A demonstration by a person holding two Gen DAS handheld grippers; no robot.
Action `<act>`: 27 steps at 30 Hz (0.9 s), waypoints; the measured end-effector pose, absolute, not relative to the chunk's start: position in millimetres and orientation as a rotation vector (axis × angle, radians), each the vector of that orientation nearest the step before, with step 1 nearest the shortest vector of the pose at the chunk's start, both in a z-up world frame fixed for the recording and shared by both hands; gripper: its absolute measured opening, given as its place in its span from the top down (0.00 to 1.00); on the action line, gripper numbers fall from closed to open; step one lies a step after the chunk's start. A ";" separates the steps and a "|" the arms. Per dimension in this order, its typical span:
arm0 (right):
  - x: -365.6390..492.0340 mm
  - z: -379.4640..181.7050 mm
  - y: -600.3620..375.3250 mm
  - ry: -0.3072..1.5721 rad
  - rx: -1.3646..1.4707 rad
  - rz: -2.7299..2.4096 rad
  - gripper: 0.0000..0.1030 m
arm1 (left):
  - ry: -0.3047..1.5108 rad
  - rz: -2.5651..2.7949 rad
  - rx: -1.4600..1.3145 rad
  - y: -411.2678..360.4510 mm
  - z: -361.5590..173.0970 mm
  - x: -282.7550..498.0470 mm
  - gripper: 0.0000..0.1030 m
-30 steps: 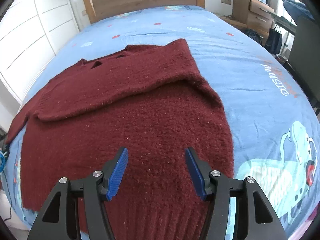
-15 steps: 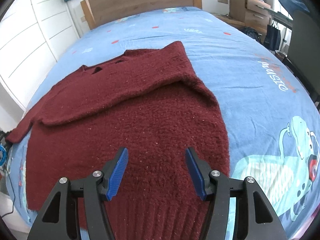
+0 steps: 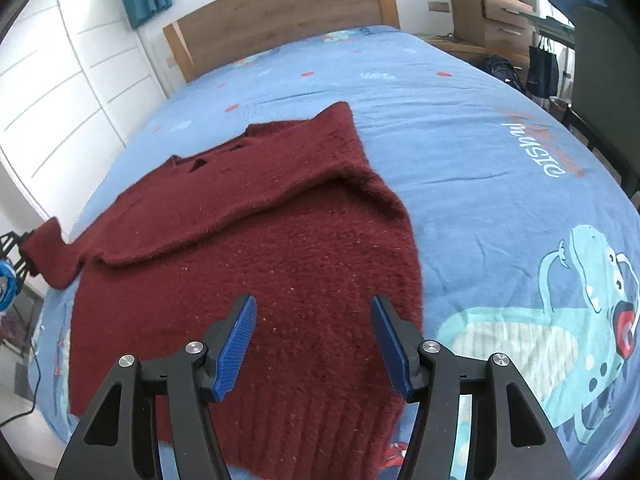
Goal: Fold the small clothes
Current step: 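Grasp the other sleeve cuff with the left gripper and lift it, then carry the sleeve with the left gripper across the sweater body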
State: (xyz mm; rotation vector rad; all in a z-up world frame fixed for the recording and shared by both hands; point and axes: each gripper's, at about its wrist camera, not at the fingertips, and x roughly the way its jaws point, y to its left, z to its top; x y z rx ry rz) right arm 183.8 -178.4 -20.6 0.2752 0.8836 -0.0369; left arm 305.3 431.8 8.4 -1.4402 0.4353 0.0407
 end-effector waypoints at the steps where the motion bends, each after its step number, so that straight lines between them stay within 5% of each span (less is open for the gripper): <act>1: 181.3 -19.8 -181.5 0.879 0.285 -0.034 0.40 | 0.445 0.022 -1.433 422.9 13.3 312.7 0.94; 27: 132.5 -33.9 -238.6 0.867 0.433 -0.058 0.40 | 0.890 -0.390 -1.179 131.6 12.6 390.7 0.95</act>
